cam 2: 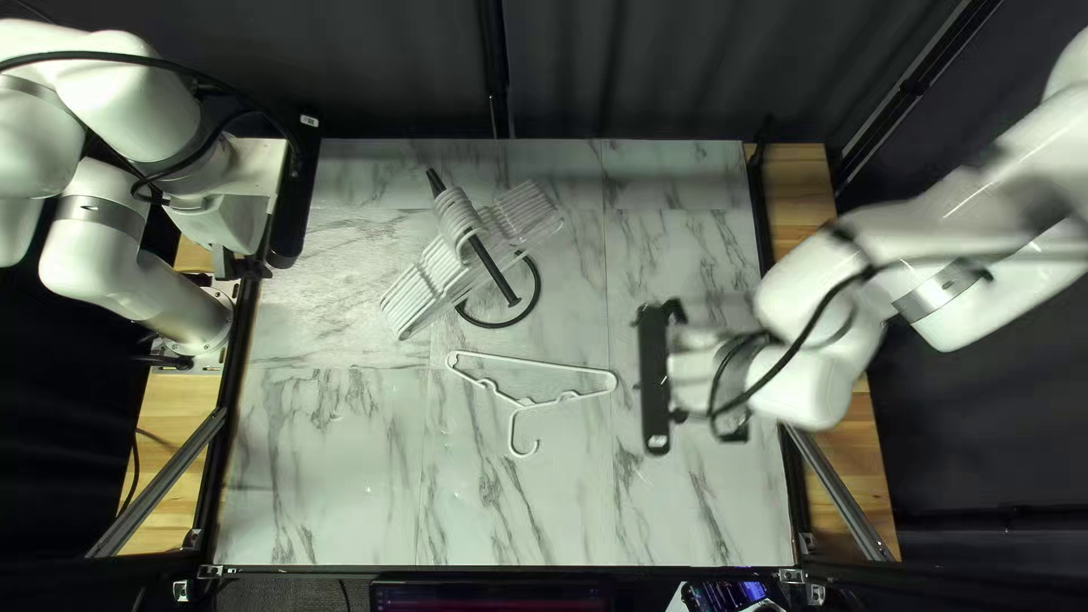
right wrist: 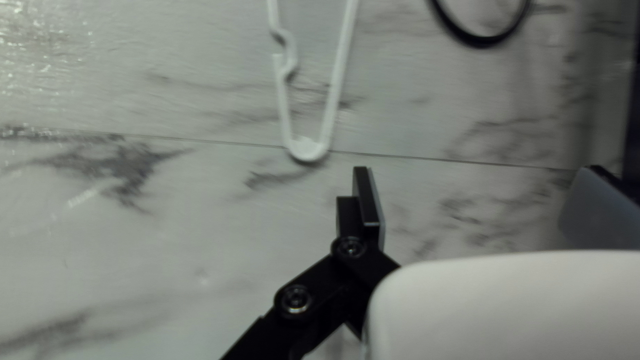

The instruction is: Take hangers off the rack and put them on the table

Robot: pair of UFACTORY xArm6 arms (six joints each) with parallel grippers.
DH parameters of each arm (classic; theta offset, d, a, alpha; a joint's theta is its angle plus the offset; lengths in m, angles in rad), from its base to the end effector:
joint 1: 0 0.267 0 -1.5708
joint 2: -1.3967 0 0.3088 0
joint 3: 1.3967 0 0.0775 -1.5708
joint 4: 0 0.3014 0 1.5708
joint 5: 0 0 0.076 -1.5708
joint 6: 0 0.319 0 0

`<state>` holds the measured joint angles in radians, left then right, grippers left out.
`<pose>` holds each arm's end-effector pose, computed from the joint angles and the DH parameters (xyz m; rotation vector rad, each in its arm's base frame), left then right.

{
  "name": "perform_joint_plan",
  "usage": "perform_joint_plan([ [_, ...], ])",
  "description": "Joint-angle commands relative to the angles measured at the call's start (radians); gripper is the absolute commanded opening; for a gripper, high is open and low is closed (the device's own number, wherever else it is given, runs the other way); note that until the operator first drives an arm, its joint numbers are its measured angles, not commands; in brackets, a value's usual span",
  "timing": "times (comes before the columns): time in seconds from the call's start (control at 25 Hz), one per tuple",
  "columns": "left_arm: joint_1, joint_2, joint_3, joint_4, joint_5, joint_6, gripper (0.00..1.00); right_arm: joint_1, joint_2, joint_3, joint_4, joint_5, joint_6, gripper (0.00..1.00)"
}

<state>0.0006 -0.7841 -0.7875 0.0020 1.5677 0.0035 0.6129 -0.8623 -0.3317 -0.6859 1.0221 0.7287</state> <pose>0.2017 0.0008 0.2791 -3.1396 0.0046 -0.0061 0.2986 0.0299 0.2143 2.6636 0.2692 0.7054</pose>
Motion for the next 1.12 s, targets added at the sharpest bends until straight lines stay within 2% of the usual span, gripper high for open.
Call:
perform_joint_plan([
  [0.04, 0.0, 0.0, 0.0, 0.0, 0.0, 0.0, 1.0, -0.042, -0.224, -0.009, 0.138, 0.155, -0.221, 1.0],
  [0.36, 0.0, 0.0, 0.0, 0.0, 0.0, 0.0, 1.0, -0.029, -0.231, -0.01, 0.133, 0.17, -0.22, 1.0],
  [0.4, 0.0, 0.0, 0.0, 0.0, 0.0, 0.0, 1.0, -0.074, -0.23, -0.013, 0.168, 0.137, -0.284, 1.0],
  [0.44, 0.0, 0.0, 0.0, 0.0, 0.0, 0.0, 1.0, -0.152, -0.241, -0.034, 0.243, 0.117, -0.417, 1.0],
  [0.52, 0.0, 0.0, 0.0, 0.0, 0.0, 0.0, 1.0, -0.251, -0.266, -0.076, 0.344, 0.143, -0.59, 1.0],
  [0.56, 0.0, 0.0, 0.0, 0.0, 0.0, 0.0, 1.0, -0.324, -0.279, -0.123, 0.417, 0.192, -0.707, 1.0],
  [0.64, 0.0, 0.0, 0.0, 0.0, 0.0, 0.0, 1.0, -0.425, -0.283, -0.208, 0.507, 0.273, -0.843, 1.0],
  [0.88, 0.0, 0.0, 0.0, 0.0, 0.0, 0.0, 1.0, -0.64, -0.227, -0.458, 0.639, 0.5, -1.012, 1.0],
  [0.92, 0.0, 0.0, 0.0, 0.0, 0.0, 0.0, 1.0, -0.664, -0.215, -0.474, 0.652, 0.512, -1.025, 1.0],
  [0.96, 0.0, 0.0, 0.0, 0.0, 0.0, 0.0, 1.0, -0.739, -0.184, -0.496, 0.704, 0.527, -1.082, 1.0],
  [1.12, 0.0, 0.0, 0.0, 0.0, 0.0, 0.0, 1.0, -0.747, -0.176, -0.5, 0.712, 0.529, -1.087, 1.0],
])
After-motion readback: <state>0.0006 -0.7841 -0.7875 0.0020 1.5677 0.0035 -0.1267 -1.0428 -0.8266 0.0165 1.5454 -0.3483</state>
